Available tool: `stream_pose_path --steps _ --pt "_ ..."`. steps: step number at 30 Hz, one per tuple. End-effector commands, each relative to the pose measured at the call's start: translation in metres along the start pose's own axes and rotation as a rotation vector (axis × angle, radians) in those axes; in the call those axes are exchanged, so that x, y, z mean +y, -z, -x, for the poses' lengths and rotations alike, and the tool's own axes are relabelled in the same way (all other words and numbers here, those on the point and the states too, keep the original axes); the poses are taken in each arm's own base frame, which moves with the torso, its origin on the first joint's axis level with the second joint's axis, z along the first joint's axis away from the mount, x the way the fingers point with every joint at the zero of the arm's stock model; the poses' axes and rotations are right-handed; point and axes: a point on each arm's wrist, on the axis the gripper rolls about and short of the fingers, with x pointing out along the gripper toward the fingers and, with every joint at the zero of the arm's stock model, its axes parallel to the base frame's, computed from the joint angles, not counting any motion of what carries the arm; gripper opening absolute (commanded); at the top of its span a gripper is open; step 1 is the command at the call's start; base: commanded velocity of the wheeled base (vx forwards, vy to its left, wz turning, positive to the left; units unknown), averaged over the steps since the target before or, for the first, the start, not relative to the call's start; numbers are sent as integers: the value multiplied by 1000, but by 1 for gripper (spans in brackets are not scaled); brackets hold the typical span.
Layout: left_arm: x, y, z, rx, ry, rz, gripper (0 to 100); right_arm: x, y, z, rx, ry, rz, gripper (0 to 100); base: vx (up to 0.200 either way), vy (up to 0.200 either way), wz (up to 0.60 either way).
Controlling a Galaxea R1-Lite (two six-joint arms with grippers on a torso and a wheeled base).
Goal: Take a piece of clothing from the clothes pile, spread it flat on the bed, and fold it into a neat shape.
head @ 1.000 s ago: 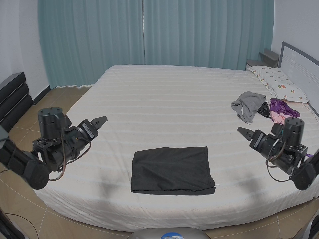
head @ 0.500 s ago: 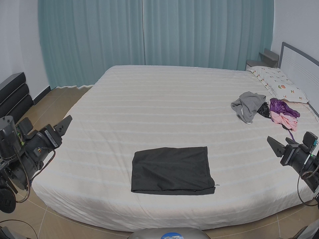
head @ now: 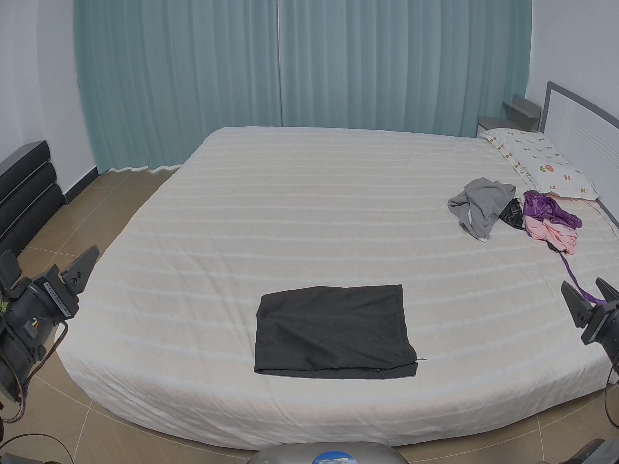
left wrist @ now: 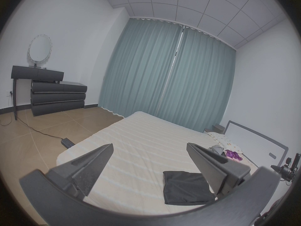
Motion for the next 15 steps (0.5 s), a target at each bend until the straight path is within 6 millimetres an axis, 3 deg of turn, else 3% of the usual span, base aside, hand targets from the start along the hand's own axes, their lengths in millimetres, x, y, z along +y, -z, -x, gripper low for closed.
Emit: stream_pose_path --steps 1,5,9,10,15 --pt "10 -12 46 -80 14 -11 100 -4 -11 51 -113 -14 7 100 0 0 0" --pt "19 -14 74 -89 -16 -18 100 -7 -3 89 -63 -22 12 100 0 0 0" --pt "27 -12 93 -102 -39 -71 100 -9 -3 111 -57 -4 24 100 0 0 0" --pt "33 -10 110 -130 -39 -122 100 -10 0 126 -43 33 50 100 0 0 0" --pt "44 -2 136 -175 -80 -183 100 -11 15 141 -40 119 129 100 0 0 0"
